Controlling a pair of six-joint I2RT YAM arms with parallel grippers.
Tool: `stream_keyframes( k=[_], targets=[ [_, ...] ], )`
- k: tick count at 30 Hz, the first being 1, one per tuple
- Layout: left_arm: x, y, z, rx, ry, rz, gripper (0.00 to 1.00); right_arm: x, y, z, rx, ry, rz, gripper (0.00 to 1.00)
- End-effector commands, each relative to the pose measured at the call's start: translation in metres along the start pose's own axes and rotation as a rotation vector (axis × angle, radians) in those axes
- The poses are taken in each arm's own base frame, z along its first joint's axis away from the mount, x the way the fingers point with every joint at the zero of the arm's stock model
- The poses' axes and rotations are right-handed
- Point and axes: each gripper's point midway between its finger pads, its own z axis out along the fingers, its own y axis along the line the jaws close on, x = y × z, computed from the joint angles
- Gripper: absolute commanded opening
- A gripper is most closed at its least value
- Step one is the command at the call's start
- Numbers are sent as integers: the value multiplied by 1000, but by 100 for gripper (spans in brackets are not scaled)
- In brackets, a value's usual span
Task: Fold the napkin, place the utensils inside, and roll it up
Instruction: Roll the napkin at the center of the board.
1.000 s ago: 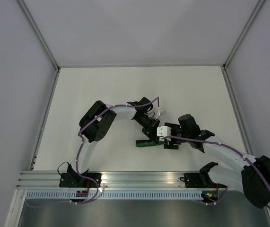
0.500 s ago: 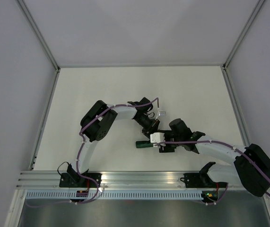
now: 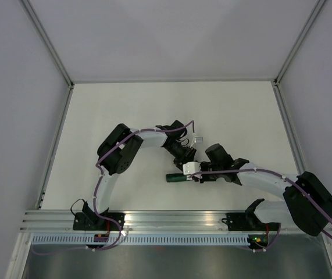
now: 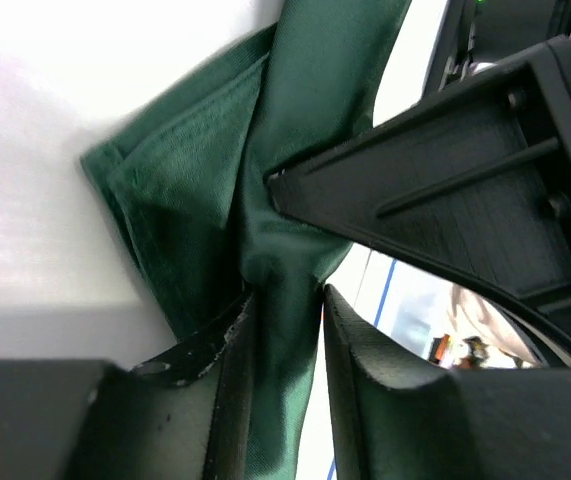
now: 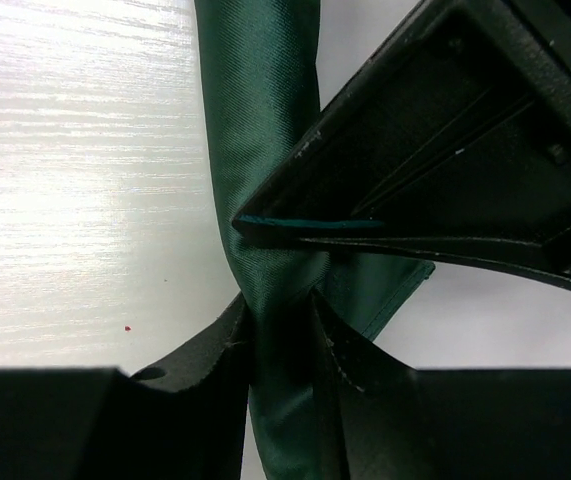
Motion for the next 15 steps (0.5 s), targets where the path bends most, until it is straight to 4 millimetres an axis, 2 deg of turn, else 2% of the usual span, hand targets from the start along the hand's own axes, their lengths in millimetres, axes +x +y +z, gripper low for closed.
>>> stream_keyframes(
  k=[1, 2, 7, 8, 9, 12, 14, 15],
  targets=[
    [-8, 3, -15, -109, -67, 14, 38, 11, 20, -2, -99, 57, 30, 32],
    [-16, -6, -22, -114, -99, 38, 38, 8, 21, -2, -113, 48, 34, 31],
    [-43, -17, -46, -155, -247, 69, 41, 11, 29, -2, -194, 53, 76, 31],
    [-41, -16, -49, -165, -264, 64, 41, 8, 25, -2, -199, 44, 73, 31],
    [-45, -20, -56, -189, -295, 80, 41, 10, 28, -1, -229, 43, 93, 31],
    [-49, -14, -69, -259, -387, 94, 41, 10, 29, -1, -291, 36, 128, 31],
    [-51, -19, -83, -298, -476, 120, 41, 9, 26, -5, -325, 34, 157, 31],
    [-52, -17, -90, -339, -516, 121, 41, 13, 33, -5, -372, 48, 177, 31]
  ],
)
